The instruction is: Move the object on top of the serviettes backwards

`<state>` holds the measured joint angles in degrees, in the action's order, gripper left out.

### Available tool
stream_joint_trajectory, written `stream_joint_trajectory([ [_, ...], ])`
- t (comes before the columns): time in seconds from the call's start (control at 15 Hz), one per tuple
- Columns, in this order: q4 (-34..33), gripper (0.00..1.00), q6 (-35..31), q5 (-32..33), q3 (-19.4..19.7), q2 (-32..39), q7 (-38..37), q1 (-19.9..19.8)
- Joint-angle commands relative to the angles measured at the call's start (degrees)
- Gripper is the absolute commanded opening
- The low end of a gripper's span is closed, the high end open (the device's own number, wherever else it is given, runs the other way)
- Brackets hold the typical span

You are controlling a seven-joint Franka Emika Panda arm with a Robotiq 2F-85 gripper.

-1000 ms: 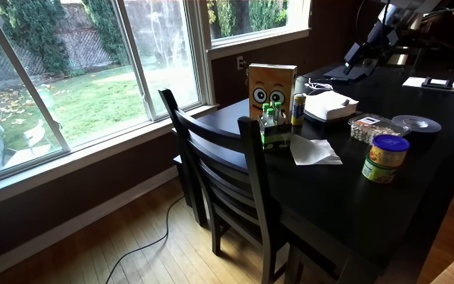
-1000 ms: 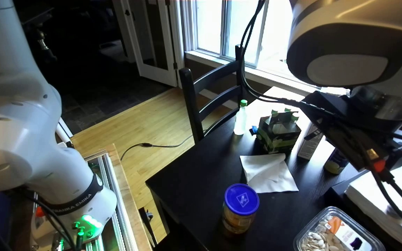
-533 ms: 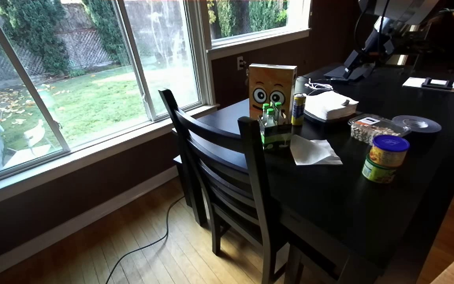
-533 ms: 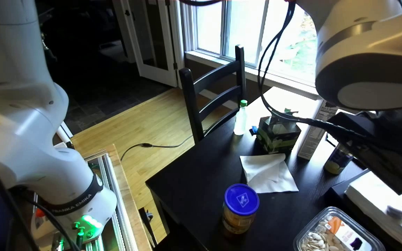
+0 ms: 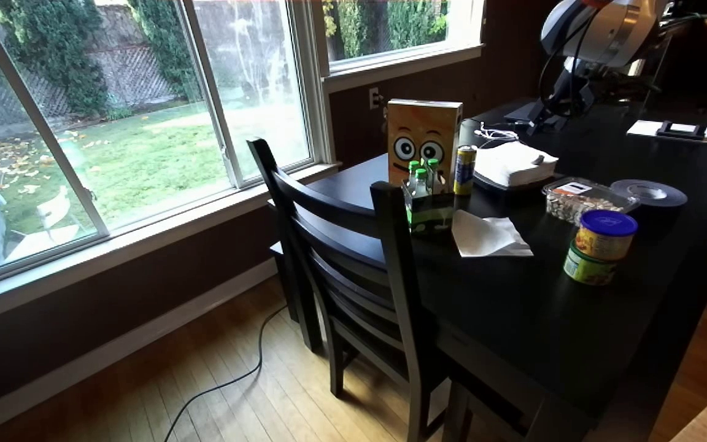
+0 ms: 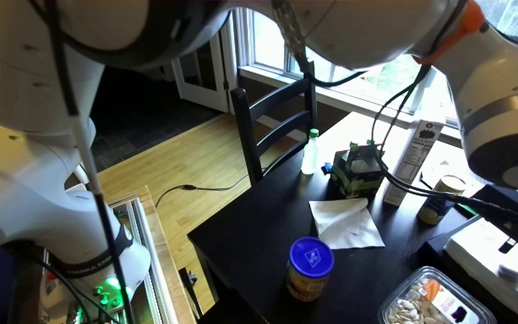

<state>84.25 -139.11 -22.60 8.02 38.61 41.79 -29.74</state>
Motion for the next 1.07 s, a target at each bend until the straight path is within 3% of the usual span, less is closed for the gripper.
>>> stream_joint_trajectory([
  [0.0,-13.29,1.0,3.25,2.19,-3.95,9.86,0.49,-3.7],
  [0.33,-24.48,1.0,4.46,3.33,-7.85,18.47,0.58,-6.26],
  [0.47,-27.72,0.74,5.35,3.45,-9.15,20.58,0.52,-7.01],
  [1.0,-37.7,0.16,11.92,5.38,-10.06,25.59,-0.93,-7.24],
])
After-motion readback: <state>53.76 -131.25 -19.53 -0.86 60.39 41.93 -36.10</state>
